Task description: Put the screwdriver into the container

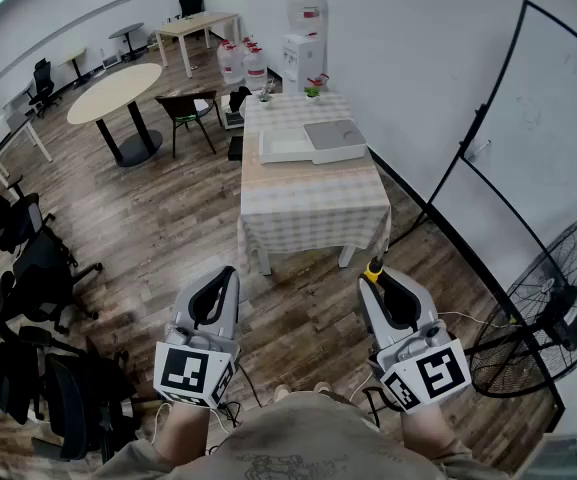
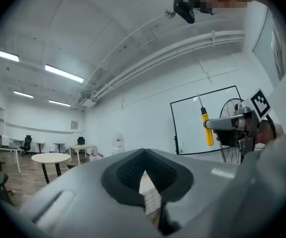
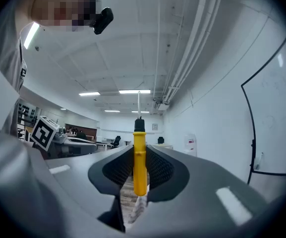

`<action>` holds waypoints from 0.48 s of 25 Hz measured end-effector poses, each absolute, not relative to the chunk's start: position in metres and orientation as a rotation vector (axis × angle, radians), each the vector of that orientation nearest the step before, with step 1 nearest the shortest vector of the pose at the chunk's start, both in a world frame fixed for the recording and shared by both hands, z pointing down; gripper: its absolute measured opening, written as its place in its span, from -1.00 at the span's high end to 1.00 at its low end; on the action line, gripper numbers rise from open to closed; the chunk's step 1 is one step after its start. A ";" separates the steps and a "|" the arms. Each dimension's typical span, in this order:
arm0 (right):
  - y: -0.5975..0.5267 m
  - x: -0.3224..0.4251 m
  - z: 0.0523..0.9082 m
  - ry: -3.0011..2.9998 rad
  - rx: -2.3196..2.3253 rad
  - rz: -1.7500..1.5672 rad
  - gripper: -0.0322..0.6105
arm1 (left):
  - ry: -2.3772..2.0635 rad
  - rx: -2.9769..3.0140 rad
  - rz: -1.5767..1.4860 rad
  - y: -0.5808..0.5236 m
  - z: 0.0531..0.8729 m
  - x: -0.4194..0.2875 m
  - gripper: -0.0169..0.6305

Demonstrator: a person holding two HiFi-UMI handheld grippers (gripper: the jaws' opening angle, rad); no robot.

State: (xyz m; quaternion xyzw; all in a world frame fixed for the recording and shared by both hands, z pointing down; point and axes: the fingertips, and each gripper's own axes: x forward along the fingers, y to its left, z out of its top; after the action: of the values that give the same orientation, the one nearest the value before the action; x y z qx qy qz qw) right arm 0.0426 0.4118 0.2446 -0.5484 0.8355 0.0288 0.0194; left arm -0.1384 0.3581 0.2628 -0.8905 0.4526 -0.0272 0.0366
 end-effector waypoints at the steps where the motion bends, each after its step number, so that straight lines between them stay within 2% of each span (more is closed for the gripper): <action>1: 0.411 0.041 0.243 2.595 -1.688 0.083 0.58 | 1.388 -2.734 -0.081 0.358 0.262 -0.139 0.95; 12: 0.403 0.034 0.249 2.581 -1.639 -0.012 0.58 | 1.383 -2.737 -0.076 0.350 0.263 -0.145 0.95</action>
State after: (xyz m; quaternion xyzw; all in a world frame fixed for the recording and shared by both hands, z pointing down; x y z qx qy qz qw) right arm 0.0343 0.4026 0.2487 -0.5355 0.8434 -0.0041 0.0422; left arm -0.1450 0.3501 0.2630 -0.8916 0.4506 -0.0247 0.0371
